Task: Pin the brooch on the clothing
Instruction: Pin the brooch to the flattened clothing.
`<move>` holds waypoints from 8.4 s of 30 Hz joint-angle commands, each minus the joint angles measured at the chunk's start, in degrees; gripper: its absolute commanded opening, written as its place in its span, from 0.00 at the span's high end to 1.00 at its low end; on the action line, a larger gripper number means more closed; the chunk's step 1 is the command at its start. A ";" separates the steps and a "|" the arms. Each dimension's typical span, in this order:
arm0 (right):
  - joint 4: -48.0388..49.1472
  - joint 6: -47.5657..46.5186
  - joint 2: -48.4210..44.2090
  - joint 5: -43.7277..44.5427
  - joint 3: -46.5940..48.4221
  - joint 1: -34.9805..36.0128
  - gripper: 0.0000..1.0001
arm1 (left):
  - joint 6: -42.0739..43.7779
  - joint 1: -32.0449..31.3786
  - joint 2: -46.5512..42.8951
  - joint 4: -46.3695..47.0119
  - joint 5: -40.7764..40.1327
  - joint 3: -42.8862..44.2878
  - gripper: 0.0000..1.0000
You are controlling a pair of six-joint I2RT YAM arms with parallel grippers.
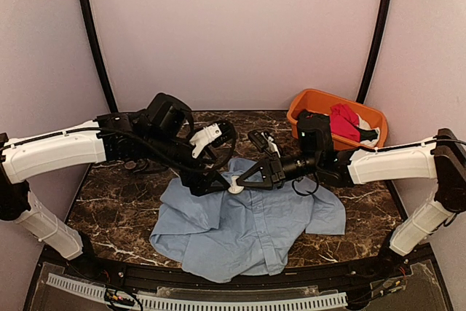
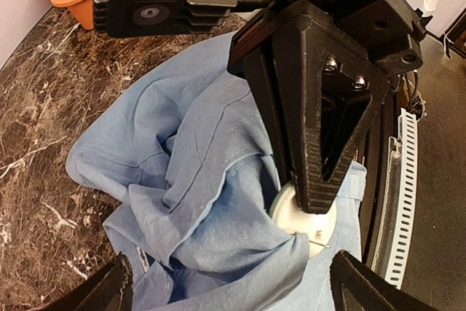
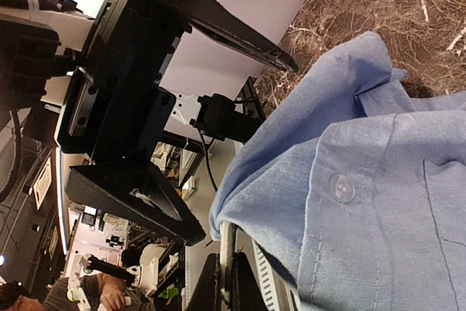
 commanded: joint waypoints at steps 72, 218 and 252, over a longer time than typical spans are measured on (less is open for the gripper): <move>-1.15 -3.02 -0.35 -2.59 3.48 0.11 1.00 | -0.36 4.10 3.10 2.58 18.14 -0.25 0.41; -11.14 -9.49 -0.34 -1.93 7.48 -0.68 1.00 | 2.06 3.18 5.96 -3.52 17.09 4.00 0.71; 35.18 34.04 7.61 7.89 -3.67 -4.33 0.58 | 0.99 -0.25 -1.97 0.64 -21.27 -3.68 0.01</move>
